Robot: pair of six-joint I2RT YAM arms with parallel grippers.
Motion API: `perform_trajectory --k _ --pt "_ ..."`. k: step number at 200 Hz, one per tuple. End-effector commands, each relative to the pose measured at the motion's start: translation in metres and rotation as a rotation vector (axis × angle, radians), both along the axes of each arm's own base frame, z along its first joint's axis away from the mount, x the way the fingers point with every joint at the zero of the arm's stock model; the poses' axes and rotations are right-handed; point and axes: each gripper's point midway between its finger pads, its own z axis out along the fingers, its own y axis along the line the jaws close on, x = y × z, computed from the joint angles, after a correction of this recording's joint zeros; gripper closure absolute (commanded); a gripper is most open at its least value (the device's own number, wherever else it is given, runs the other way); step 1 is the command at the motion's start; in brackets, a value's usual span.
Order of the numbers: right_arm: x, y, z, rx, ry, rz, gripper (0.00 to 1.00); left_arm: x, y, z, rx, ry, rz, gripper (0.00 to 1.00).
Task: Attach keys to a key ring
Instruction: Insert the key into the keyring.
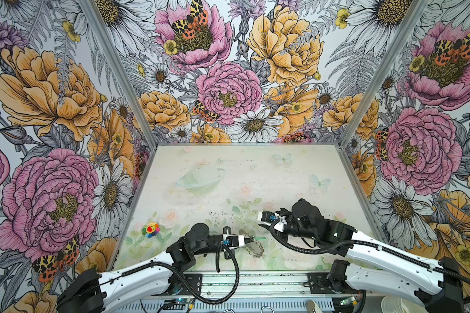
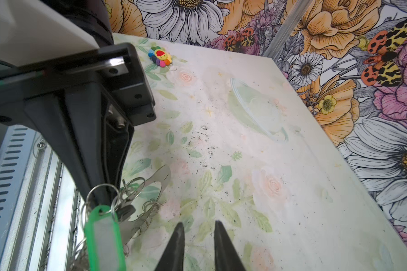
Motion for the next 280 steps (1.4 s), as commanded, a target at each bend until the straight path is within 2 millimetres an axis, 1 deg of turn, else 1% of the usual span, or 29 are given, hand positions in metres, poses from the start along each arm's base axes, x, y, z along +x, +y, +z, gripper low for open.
perform_trajectory --k 1,19,45,67,93,125,142,170,188,230,256,280 --pt "-0.017 -0.002 0.018 0.035 0.023 0.072 0.76 0.01 0.004 0.012 -0.058 -0.012 0.056 1.0" --pt "-0.032 -0.001 0.014 0.037 0.074 0.143 0.73 0.012 0.005 0.012 -0.06 -0.01 0.064 1.0" --pt "-0.04 0.002 0.002 0.011 0.126 0.178 0.71 0.013 0.005 0.012 -0.058 -0.008 0.066 1.0" --pt "-0.037 0.003 -0.008 -0.02 0.13 0.17 0.7 0.012 0.005 0.012 -0.058 -0.006 0.061 1.0" --pt "-0.021 0.003 -0.015 -0.067 0.1 0.104 0.7 0.008 0.004 0.012 -0.061 -0.004 0.039 1.0" --pt "-0.023 0.01 -0.018 -0.077 0.106 0.135 0.71 0.006 0.003 0.012 -0.061 -0.001 0.025 1.0" --pt "-0.018 0.011 -0.018 -0.092 0.084 0.118 0.71 0.002 0.002 0.013 -0.065 0.004 0.004 1.0" --pt "-0.01 0.012 -0.012 -0.088 0.036 0.094 0.73 -0.002 0.001 0.012 -0.063 0.011 -0.025 1.0" --pt "-0.008 0.013 -0.008 -0.083 0.013 0.095 0.73 -0.004 0.0 0.013 -0.068 0.012 -0.038 1.0" --pt "-0.015 0.026 -0.008 -0.071 0.023 0.155 0.73 -0.007 0.0 0.016 -0.082 0.009 -0.053 1.0" --pt "-0.016 0.033 0.001 -0.035 0.007 0.183 0.72 -0.006 0.001 0.017 -0.089 0.005 -0.046 1.0" --pt "-0.016 0.036 0.009 -0.008 -0.009 0.188 0.71 -0.004 0.002 0.018 -0.095 0.0 -0.032 1.0"
